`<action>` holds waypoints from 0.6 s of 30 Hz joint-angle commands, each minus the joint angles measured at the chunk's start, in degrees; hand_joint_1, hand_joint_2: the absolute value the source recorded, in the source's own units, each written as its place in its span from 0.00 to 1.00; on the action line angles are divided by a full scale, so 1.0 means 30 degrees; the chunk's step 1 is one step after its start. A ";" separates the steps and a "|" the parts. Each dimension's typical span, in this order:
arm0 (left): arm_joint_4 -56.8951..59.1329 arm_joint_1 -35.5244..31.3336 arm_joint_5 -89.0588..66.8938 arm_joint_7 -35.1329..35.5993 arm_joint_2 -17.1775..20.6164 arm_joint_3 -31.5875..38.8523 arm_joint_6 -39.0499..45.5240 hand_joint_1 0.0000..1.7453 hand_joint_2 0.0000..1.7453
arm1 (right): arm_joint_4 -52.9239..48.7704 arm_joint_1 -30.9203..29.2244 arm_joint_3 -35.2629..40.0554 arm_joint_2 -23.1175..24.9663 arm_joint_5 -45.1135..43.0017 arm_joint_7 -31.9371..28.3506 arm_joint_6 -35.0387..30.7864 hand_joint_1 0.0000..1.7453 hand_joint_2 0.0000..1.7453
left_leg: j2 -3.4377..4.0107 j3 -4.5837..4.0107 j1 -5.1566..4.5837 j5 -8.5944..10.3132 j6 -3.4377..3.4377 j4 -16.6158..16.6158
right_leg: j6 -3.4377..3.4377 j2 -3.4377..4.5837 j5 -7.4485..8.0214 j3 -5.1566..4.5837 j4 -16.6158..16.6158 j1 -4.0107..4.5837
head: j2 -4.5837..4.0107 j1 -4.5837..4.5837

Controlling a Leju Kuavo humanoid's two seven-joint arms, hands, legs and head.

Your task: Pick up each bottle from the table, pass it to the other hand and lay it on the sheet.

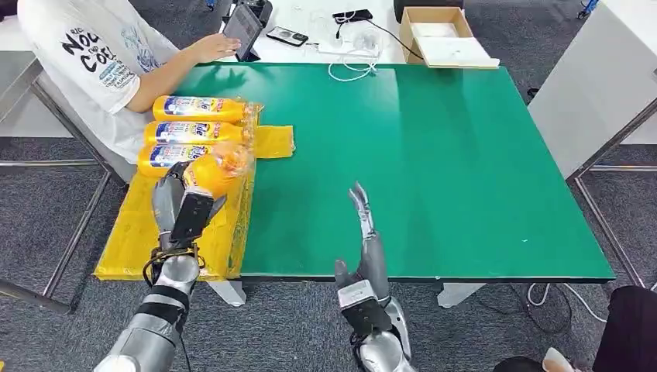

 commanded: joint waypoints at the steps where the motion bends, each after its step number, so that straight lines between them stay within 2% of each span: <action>1: 0.7488 -0.2754 -0.6027 0.3174 0.2259 0.0273 0.0924 1.00 1.00 | -0.2795 0.0243 -0.1430 0.0030 -0.1607 -0.0262 -0.1430 0.00 0.00 | 0.0042 0.0084 -0.0007 -0.0023 0.0007 -0.0012 | -0.0038 0.0022 -0.0015 0.0063 -0.0002 0.0004 | 0.0000 -0.0022; 7: 0.7654 -0.2786 -0.6550 0.3382 0.2286 0.0117 0.0924 1.00 1.00 | -0.2796 0.0233 -0.1381 0.0041 -0.1621 -0.0262 -0.1488 0.00 0.00 | 0.0029 0.0104 0.0008 -0.0041 0.0015 0.0000 | -0.0044 -0.0016 -0.0040 0.0088 -0.0008 0.0020 | 0.0000 -0.0007; 12: 0.9873 -0.3229 -1.2444 0.6598 0.3519 -0.1704 0.0369 1.00 1.00 | -0.1605 -0.0281 -0.1157 -0.0068 -0.1834 -0.0129 -0.0930 0.00 0.00 | 0.0055 0.0114 0.0006 -0.0036 0.0010 -0.0010 | -0.0042 0.0019 -0.0025 0.0096 -0.0016 0.0017 | 0.0000 -0.0015; 14: 1.0285 -0.3376 -1.2899 0.6411 0.3717 -0.1872 0.0188 1.00 1.00 | -0.1086 -0.0446 -0.1098 0.0013 -0.1857 -0.0170 -0.0837 0.00 0.00 | 0.0074 0.0177 0.0006 -0.0057 0.0016 -0.0013 | -0.0064 0.0025 -0.0042 0.0157 -0.0018 0.0024 | 0.0000 -0.0015; 15: 1.0331 -0.3397 -1.2888 0.6400 0.3704 -0.1833 0.0161 1.00 1.00 | -0.1021 -0.0461 -0.1088 0.0028 -0.1872 -0.0173 -0.0814 0.00 0.00 | 0.0062 0.0103 0.0009 -0.0028 0.0006 -0.0012 | -0.0043 0.0027 -0.0016 0.0087 -0.0016 0.0020 | 0.0000 -0.0015; 18: 1.0340 -0.3454 -1.2894 0.6402 0.3697 -0.1823 0.0115 1.00 1.00 | -0.0981 -0.0474 -0.1084 0.0040 -0.1875 -0.0175 -0.0812 0.00 0.00 | 0.0053 0.0119 0.0013 -0.0039 0.0010 -0.0004 | -0.0056 0.0010 -0.0029 0.0103 -0.0010 0.0028 | 0.0000 -0.0015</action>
